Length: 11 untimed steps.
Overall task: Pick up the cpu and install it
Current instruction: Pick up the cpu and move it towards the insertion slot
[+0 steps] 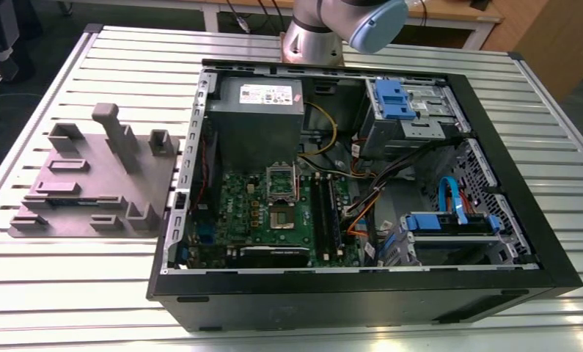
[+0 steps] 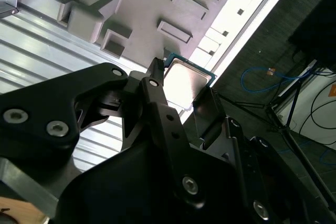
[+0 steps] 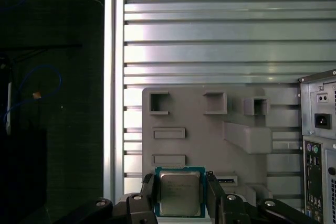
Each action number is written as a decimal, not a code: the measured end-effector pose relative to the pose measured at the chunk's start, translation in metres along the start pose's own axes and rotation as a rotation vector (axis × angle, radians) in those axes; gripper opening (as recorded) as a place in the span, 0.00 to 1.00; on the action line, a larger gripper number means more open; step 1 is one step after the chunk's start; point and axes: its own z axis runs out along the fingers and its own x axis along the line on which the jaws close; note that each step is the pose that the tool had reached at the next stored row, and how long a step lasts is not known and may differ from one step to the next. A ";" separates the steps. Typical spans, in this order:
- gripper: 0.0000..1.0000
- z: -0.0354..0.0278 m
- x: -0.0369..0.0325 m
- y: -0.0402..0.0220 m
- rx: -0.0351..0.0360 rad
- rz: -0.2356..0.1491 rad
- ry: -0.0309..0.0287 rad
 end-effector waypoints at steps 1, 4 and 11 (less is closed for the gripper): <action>0.47 0.0000 0.0000 0.0000 0.0000 0.000 -0.0001; 0.47 0.0000 -0.0001 0.0000 0.0000 0.000 0.0000; 0.47 0.0000 -0.0003 0.0000 0.0000 0.000 -0.0001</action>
